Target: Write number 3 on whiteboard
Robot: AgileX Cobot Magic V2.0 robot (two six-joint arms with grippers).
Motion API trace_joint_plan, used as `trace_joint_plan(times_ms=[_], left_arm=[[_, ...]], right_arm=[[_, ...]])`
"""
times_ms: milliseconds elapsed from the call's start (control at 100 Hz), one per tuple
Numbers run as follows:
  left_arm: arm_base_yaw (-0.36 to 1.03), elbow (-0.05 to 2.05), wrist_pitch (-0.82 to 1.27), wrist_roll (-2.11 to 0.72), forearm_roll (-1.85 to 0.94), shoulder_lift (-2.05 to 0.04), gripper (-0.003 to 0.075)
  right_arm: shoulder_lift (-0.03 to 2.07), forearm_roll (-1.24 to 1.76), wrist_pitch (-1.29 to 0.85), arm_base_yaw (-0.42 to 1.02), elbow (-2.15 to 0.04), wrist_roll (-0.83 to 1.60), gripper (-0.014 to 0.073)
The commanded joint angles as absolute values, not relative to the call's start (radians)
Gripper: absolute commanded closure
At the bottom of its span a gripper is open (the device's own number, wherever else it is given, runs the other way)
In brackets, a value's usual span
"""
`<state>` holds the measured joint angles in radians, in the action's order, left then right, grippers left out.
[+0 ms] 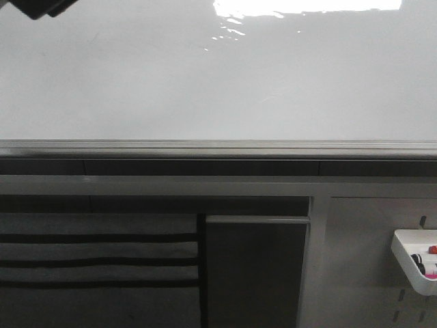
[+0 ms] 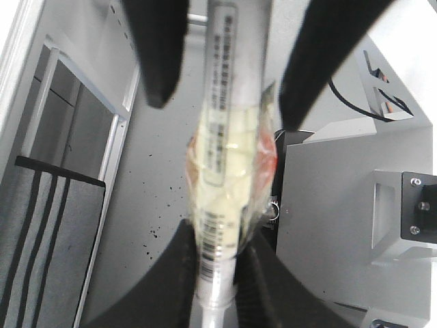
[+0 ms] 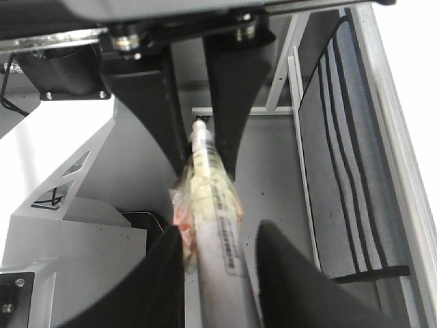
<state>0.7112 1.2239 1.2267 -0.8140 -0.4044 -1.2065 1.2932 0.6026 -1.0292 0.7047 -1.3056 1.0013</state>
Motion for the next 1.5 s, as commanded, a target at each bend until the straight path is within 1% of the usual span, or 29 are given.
trace_joint_plan(times_ms=[0,90,240,300,370,390,440,460,480,530,580,630,750,900,980,1070,1180,1310,1380,1490], left_arm=[[0.720,1.248,1.182,-0.816,-0.439,-1.189,0.0738],[0.720,1.248,1.182,-0.816,-0.439,-1.189,0.0738],[0.720,1.248,1.177,-0.816,-0.439,-1.189,0.0737],[0.720,1.248,1.177,-0.816,-0.439,-1.189,0.0717],[0.720,1.248,1.175,-0.816,-0.439,-1.189,0.0644],[0.720,1.248,1.175,-0.816,-0.439,-1.189,0.0603],[0.720,1.248,1.170,-0.816,-0.439,-1.189,0.0533],[0.720,1.248,1.170,-0.816,-0.439,-1.189,0.0482],[0.720,1.248,1.168,-0.816,-0.439,-1.189,0.0456],[0.720,1.248,1.163,-0.816,-0.438,-1.189,0.0361],[0.720,1.250,1.156,-0.816,-0.431,-1.189,0.0302],[0.720,1.258,1.156,-0.816,-0.404,-1.189,0.0269],[0.712,1.295,1.156,-0.770,-0.331,-1.171,0.0268],[0.659,1.307,1.147,-0.687,-0.306,-1.098,0.0270],[0.620,1.289,1.141,-0.642,-0.297,-1.041,0.0270],[0.569,1.236,1.122,-0.598,-0.297,-0.957,0.0271],[0.509,1.125,1.079,-0.586,-0.297,-0.835,0.0283],[0.456,0.959,0.961,-0.577,-0.309,-0.701,0.0309],[0.444,0.886,0.884,-0.577,-0.314,-0.647,0.0318],[0.444,0.815,0.802,-0.577,-0.318,-0.599,0.0322]], right_arm=[[1.271,0.635,-0.990,0.707,-1.341,1.013,0.0481],[1.271,0.635,-0.990,0.707,-1.341,1.013,0.0522],[1.271,0.635,-0.997,0.707,-1.341,1.013,0.0550],[1.271,0.635,-0.998,0.707,-1.341,1.013,0.0559],[1.271,0.635,-0.998,0.707,-1.341,1.013,0.0566],[1.271,0.635,-0.998,0.707,-1.341,1.013,0.0568],[1.271,0.633,-0.998,0.707,-1.341,1.013,0.0571],[1.271,0.633,-0.998,0.707,-1.341,1.013,0.0571],[1.271,0.633,-0.998,0.707,-1.341,1.013,0.0571],[1.271,0.631,-0.998,0.707,-1.341,1.013,0.0571],[1.271,0.626,-0.993,0.707,-1.341,1.013,0.0571],[1.271,0.609,-0.991,0.707,-1.347,1.013,0.0571],[1.263,0.531,-0.991,0.704,-1.372,0.971,0.0571],[1.208,0.398,-0.992,0.683,-1.391,0.793,0.0571],[1.166,0.315,-1.010,0.652,-1.386,0.678,0.0571],[1.094,0.275,-1.002,0.579,-1.349,0.574,0.0571],[0.983,0.275,-0.948,0.481,-1.234,0.495,0.0571],[0.862,0.275,-0.840,0.364,-1.066,0.389,0.0571],[0.814,0.275,-0.783,0.329,-0.980,0.379,0.0571],[0.768,0.277,-0.691,0.322,-0.889,0.379,0.0571]])
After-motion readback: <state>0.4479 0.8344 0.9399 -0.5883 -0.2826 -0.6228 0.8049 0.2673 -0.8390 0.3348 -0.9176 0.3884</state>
